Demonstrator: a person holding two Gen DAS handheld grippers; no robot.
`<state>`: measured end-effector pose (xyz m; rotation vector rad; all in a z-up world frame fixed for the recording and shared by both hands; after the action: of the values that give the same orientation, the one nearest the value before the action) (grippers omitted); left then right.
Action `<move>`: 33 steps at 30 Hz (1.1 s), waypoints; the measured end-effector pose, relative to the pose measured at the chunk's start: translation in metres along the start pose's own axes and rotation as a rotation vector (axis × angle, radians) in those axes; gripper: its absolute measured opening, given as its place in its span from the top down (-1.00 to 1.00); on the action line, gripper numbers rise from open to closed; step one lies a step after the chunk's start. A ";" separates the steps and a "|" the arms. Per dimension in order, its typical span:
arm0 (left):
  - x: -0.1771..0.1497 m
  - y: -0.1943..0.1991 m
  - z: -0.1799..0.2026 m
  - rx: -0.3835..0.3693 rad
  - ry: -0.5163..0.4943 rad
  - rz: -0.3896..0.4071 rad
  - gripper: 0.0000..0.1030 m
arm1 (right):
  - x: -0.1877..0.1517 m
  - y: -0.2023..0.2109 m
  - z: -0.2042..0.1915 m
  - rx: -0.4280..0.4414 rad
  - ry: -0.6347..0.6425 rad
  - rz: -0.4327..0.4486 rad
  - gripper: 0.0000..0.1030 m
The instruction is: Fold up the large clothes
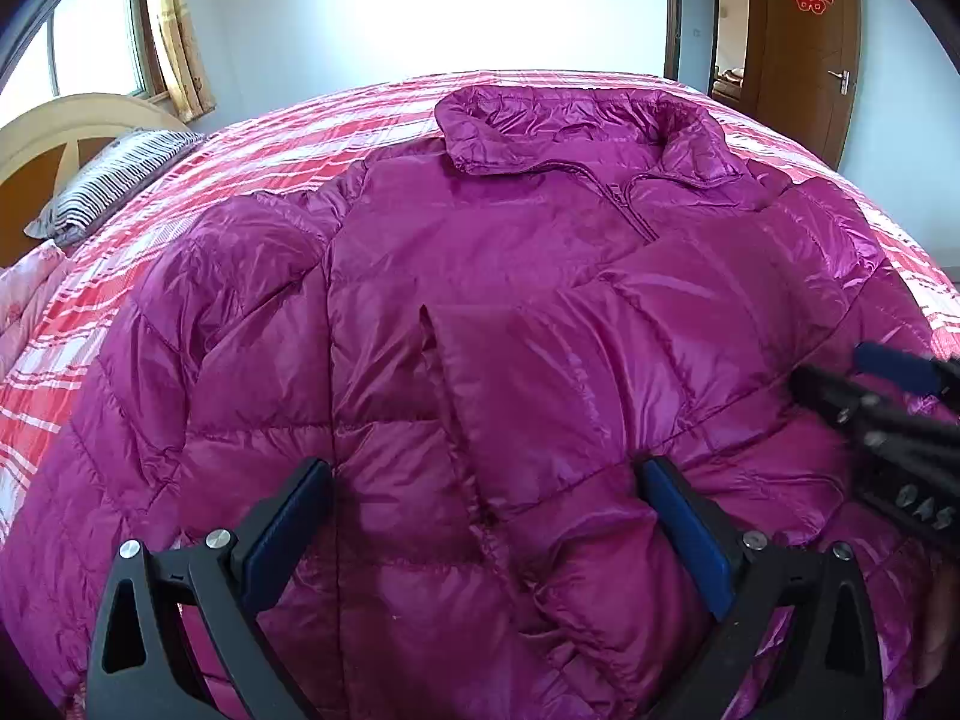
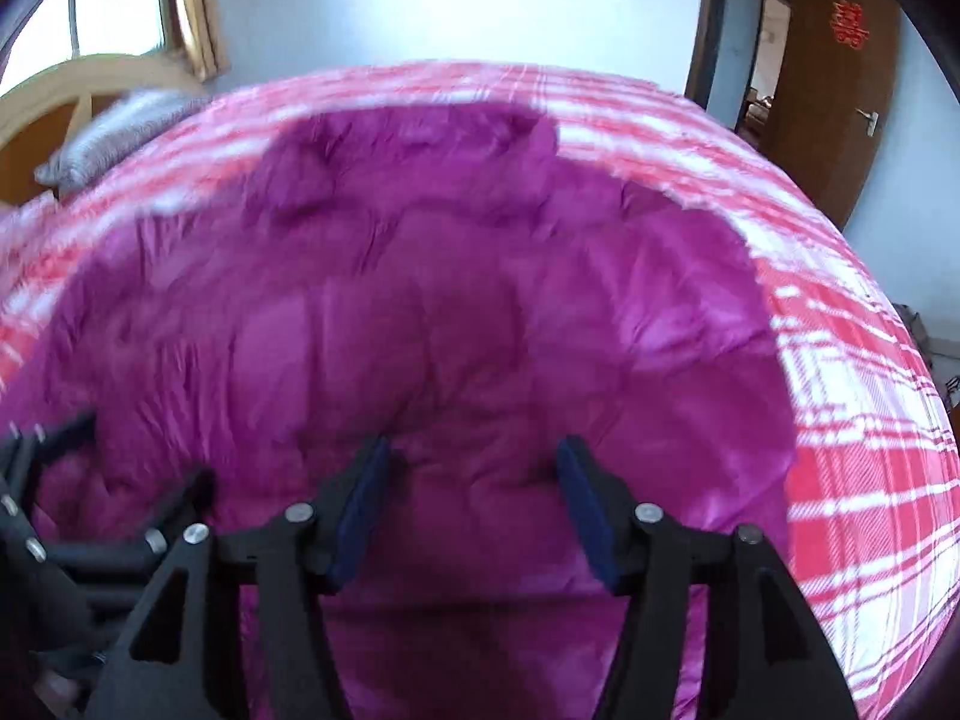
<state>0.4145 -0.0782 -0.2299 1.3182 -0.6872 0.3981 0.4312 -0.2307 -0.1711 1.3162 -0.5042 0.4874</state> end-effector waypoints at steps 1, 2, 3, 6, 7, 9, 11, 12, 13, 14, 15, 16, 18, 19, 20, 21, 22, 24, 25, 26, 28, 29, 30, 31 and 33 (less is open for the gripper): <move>0.000 0.000 -0.001 -0.002 0.001 -0.003 -0.98 | -0.002 -0.004 -0.001 -0.002 -0.002 0.007 -0.20; 0.000 -0.001 0.000 -0.005 0.003 -0.007 -0.98 | -0.004 -0.010 -0.001 0.003 -0.010 0.010 -0.20; 0.000 -0.001 -0.001 -0.009 0.005 -0.010 -0.98 | -0.006 -0.012 0.000 0.006 -0.015 0.009 -0.20; 0.001 0.005 -0.004 -0.045 0.011 -0.029 -0.98 | -0.006 -0.014 -0.003 -0.021 0.013 0.021 -0.24; -0.001 0.012 -0.005 -0.056 0.009 -0.023 -0.98 | -0.005 -0.015 -0.004 -0.027 0.018 0.024 -0.25; -0.004 0.036 -0.015 -0.049 0.027 0.021 -0.98 | -0.005 -0.017 -0.003 -0.023 0.014 0.028 -0.26; -0.013 0.071 -0.033 -0.019 0.036 0.078 -0.98 | -0.006 -0.016 -0.003 -0.014 0.006 0.036 -0.26; -0.018 0.085 -0.043 -0.001 0.034 0.099 -0.98 | -0.006 -0.014 -0.003 -0.014 0.006 0.038 -0.26; -0.026 0.105 -0.060 0.032 0.029 0.120 -0.98 | -0.006 -0.014 -0.003 -0.016 0.006 0.038 -0.26; -0.032 0.117 -0.075 0.060 0.031 0.129 -0.98 | -0.007 -0.014 -0.003 -0.018 0.009 0.039 -0.27; -0.040 0.132 -0.095 0.103 0.037 0.139 -0.98 | -0.007 -0.014 -0.004 -0.020 0.011 0.040 -0.27; -0.046 0.142 -0.111 0.137 0.046 0.147 -0.98 | -0.007 -0.014 -0.004 -0.020 0.010 0.041 -0.27; -0.064 0.167 -0.156 0.229 0.093 0.151 -0.98 | -0.007 -0.014 -0.004 -0.016 0.006 0.042 -0.27; -0.074 0.179 -0.181 0.265 0.139 0.153 -0.98 | -0.007 -0.014 -0.004 -0.014 0.005 0.044 -0.27; -0.082 0.185 -0.196 0.265 0.179 0.151 -0.98 | -0.007 -0.013 -0.003 -0.014 0.005 0.045 -0.27; -0.089 0.188 -0.209 0.250 0.222 0.141 -0.98 | -0.007 -0.013 -0.003 -0.015 0.005 0.047 -0.27; -0.097 0.190 -0.221 0.233 0.266 0.128 -0.98 | -0.008 -0.012 -0.003 -0.017 0.007 0.048 -0.27; -0.110 0.186 -0.235 0.196 0.343 0.107 -0.92 | -0.008 -0.012 -0.004 -0.019 0.007 0.051 -0.27; -0.113 0.183 -0.236 0.180 0.364 0.101 -0.81 | -0.008 -0.012 -0.003 -0.019 0.007 0.052 -0.27; -0.116 0.176 -0.235 0.160 0.384 0.091 -0.58 | -0.008 -0.012 -0.003 -0.017 0.005 0.053 -0.27; -0.119 0.160 -0.233 0.130 0.405 0.055 -0.19 | -0.009 -0.011 -0.003 -0.016 0.003 0.054 -0.27; -0.120 0.154 -0.230 0.140 0.409 0.043 -0.10 | -0.009 -0.011 -0.003 -0.015 0.002 0.055 -0.28; -0.120 0.152 -0.229 0.160 0.408 0.042 -0.02 | -0.009 -0.011 -0.003 -0.014 0.001 0.056 -0.28; -0.118 0.150 -0.230 0.180 0.399 0.053 0.25 | -0.009 -0.011 -0.002 -0.012 0.000 0.056 -0.28; -0.116 0.155 -0.232 0.181 0.384 0.066 0.57 | -0.009 -0.010 -0.001 -0.007 -0.004 0.058 -0.29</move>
<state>0.2851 0.1940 -0.2138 1.3410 -0.3786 0.7585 0.4303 -0.2317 -0.1851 1.2993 -0.5483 0.5306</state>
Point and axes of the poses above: each gripper's, at about its wrist camera, not at the fingertips, and y roughly against the way its jaws point, z to its right, x to its top, the point moved 5 cm from there along -y, roughly the way its jaws point, and after that the axes turned 11 degrees about -x, right-handed, at the moved point
